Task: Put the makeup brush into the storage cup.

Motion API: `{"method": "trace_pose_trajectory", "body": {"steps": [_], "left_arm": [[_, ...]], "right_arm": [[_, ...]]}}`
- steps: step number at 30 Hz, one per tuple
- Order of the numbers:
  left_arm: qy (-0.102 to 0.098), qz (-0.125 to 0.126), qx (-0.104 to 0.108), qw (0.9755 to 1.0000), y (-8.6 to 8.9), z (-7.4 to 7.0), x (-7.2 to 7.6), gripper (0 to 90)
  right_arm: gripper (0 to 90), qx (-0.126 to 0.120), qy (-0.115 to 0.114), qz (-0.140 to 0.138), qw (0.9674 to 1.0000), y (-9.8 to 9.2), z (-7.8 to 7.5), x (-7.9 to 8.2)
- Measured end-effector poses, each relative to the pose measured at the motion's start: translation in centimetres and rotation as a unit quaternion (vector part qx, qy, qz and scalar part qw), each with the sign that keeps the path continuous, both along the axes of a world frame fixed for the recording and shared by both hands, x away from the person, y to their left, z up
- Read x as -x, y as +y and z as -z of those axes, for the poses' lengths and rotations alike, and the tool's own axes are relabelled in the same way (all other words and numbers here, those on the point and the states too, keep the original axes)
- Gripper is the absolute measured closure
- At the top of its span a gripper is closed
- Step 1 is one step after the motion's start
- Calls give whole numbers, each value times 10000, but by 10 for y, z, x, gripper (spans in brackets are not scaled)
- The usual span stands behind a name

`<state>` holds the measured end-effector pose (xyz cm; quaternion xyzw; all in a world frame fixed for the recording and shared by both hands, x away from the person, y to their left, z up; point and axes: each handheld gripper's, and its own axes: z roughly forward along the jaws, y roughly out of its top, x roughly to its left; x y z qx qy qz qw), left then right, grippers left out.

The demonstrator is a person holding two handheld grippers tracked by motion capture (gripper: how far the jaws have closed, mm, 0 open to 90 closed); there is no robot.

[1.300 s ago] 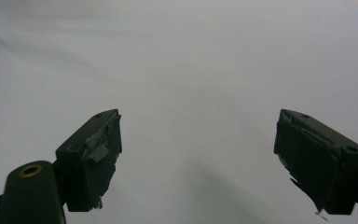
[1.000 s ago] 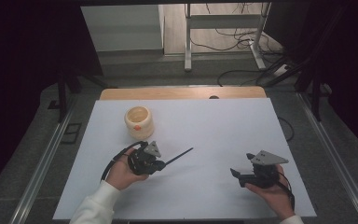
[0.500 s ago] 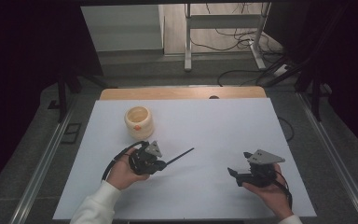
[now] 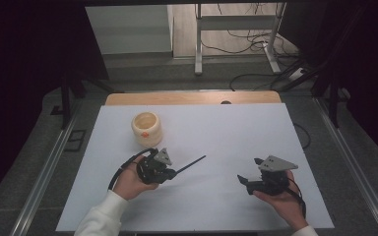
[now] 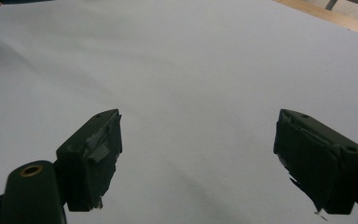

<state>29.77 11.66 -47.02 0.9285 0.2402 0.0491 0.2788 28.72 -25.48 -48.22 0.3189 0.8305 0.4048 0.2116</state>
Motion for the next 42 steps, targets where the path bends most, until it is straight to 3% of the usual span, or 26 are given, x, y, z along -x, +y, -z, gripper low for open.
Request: {"method": "trace_pose_trajectory", "body": {"steps": [42], "left_arm": [[12,102,-88,9999,-10,-1,-3,846]], "right_arm": [[158,89,-161,-338,9993,25,-14,-6]]}}
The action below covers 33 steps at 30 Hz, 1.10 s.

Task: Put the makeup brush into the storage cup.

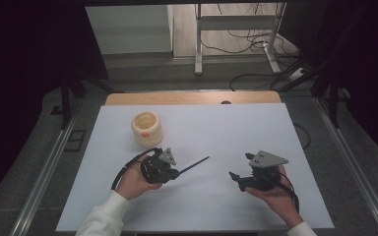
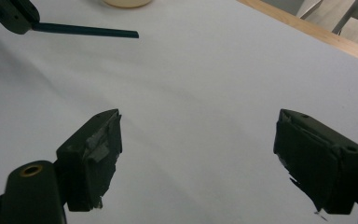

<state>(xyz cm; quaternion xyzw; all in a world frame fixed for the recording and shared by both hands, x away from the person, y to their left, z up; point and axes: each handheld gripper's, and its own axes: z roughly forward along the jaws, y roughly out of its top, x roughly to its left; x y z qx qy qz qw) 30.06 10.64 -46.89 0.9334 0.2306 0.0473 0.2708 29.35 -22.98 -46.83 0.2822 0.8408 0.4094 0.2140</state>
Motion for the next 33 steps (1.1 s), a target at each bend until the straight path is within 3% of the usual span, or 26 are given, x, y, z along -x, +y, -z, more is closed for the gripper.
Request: {"method": "trace_pose_trajectory", "body": {"steps": [17,33], "left_arm": [[17,55,-67,10000,-6,0,-2,846],[28,127,-142,9998,-10,0,-3,846]], "right_arm": [[156,38,-77,-163,9998,10,-7,-1],[154,287,-96,-387,9988,28,-6,-4]]}}
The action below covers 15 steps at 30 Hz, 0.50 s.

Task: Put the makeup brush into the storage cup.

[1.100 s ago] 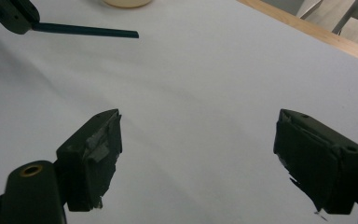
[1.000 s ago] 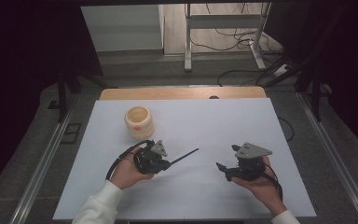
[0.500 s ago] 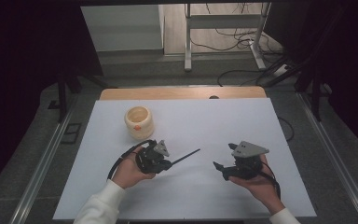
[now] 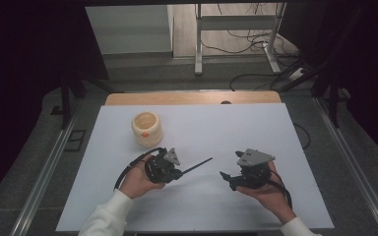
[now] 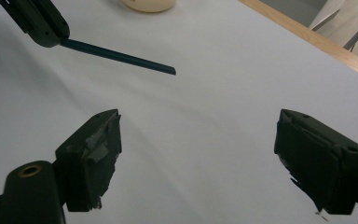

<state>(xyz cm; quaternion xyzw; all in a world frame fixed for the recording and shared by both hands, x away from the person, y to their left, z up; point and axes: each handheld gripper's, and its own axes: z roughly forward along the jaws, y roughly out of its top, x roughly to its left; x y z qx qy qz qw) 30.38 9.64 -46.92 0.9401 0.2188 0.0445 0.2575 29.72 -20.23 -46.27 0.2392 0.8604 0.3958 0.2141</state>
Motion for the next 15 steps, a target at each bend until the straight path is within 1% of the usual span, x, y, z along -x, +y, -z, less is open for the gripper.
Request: {"method": "trace_pose_trajectory", "body": {"steps": [12,15], "left_arm": [[15,34,-17,10000,-2,1,0,846],[22,34,6,10000,-3,2,-1,846]], "right_arm": [[155,148,-28,-99,9998,13,1,-3],[155,230,-39,-138,9996,17,3,-4]]}}
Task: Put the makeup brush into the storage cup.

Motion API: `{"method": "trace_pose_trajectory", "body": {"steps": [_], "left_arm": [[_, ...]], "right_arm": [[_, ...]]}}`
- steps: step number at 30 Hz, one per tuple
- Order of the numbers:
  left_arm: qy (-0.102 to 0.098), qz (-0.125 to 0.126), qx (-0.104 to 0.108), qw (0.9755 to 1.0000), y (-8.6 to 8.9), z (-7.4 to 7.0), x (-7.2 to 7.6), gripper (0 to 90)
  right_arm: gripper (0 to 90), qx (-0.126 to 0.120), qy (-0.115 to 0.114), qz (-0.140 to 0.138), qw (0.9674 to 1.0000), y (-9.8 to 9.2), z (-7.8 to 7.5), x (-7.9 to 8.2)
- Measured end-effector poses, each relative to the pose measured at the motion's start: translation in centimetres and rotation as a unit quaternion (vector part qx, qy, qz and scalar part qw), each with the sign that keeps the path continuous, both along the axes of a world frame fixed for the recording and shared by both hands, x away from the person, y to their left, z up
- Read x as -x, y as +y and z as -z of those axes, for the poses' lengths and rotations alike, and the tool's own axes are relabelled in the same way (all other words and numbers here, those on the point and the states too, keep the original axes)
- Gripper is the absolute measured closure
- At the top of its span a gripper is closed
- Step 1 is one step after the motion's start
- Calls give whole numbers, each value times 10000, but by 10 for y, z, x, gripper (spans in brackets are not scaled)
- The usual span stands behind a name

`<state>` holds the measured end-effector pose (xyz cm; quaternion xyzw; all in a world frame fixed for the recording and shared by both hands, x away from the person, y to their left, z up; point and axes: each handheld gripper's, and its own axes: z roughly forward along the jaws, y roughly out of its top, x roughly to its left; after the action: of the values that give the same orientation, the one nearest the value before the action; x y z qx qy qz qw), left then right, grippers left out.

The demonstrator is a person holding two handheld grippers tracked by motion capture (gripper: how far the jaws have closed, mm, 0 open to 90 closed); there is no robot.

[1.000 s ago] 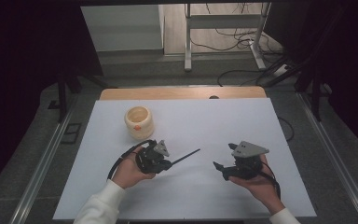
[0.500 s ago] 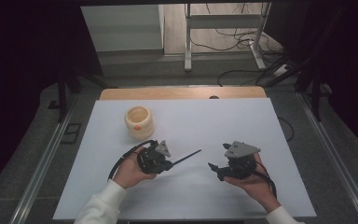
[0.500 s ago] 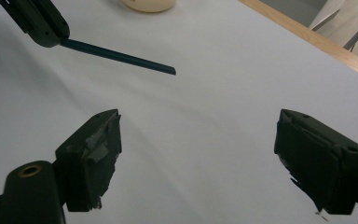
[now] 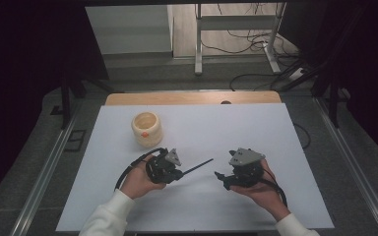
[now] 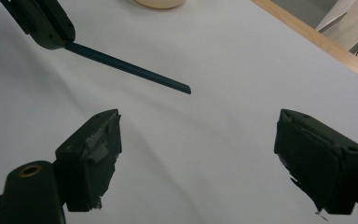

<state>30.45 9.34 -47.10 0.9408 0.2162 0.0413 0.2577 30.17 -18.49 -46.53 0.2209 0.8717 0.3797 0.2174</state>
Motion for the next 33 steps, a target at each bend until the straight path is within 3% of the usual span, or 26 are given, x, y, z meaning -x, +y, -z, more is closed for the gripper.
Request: {"method": "trace_pose_trajectory", "body": {"steps": [17,25,33], "left_arm": [[18,59,-5,10000,-9,-1,-1,846],[35,65,19,10000,-10,-1,-2,846],[45,76,33,10000,-11,-1,-2,846]], "right_arm": [[158,182,-43,-81,9998,9,3,-7],[170,464,-213,-240,9984,22,4,-8],[171,659,-219,-335,9970,34,9,-11]]}}
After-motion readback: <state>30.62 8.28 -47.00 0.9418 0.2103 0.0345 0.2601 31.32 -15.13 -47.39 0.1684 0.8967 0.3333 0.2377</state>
